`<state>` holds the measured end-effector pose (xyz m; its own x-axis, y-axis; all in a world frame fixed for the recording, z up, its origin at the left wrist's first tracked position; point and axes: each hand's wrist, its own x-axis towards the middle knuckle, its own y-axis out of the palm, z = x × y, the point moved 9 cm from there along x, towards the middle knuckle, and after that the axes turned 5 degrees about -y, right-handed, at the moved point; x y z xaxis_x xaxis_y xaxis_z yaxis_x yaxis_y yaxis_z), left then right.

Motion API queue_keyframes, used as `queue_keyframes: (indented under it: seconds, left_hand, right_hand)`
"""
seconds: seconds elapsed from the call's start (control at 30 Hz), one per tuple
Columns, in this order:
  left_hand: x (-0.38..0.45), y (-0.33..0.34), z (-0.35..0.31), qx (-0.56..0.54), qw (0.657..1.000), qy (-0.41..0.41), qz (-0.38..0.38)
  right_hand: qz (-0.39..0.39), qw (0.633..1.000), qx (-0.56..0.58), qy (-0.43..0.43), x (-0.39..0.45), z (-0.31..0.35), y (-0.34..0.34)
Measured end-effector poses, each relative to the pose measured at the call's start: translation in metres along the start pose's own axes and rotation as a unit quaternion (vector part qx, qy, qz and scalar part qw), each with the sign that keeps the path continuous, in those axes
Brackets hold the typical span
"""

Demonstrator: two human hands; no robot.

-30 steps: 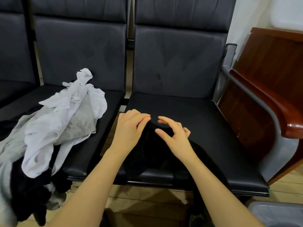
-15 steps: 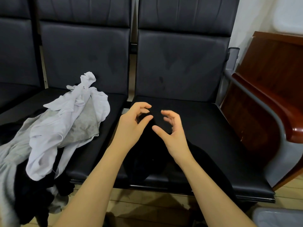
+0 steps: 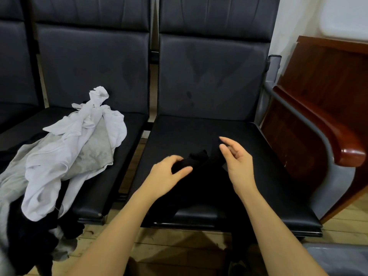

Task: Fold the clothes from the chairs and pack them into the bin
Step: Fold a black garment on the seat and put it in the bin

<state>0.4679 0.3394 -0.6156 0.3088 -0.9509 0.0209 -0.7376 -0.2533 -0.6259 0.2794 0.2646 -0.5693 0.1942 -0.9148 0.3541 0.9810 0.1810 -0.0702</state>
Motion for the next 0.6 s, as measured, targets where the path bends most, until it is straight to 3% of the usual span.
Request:
queue_keyframes:
  seconds: [0.07, 0.27, 0.4, 0.6]
  left_hand:
    - [-0.004, 0.007, 0.003, 0.051, 0.999, 0.012, -0.013]
    - [-0.006, -0.002, -0.003, -0.008, 0.995, 0.045, -0.089]
    - [-0.007, -0.020, -0.025, -0.017, 0.980, 0.087, -0.179]
    - [-0.015, -0.019, -0.052, 0.028, 0.975, 0.165, -0.146]
  right_hand:
    - [0.014, 0.998, -0.054, 0.021, -0.003, -0.018, -0.015]
    - [0.123, 0.973, -0.193, -0.009, -0.010, -0.029, -0.026]
    - [0.103, 0.966, -0.234, -0.029, -0.014, -0.029, -0.040]
    - [0.241, 0.893, -0.369, -0.092, -0.024, -0.025, -0.025]
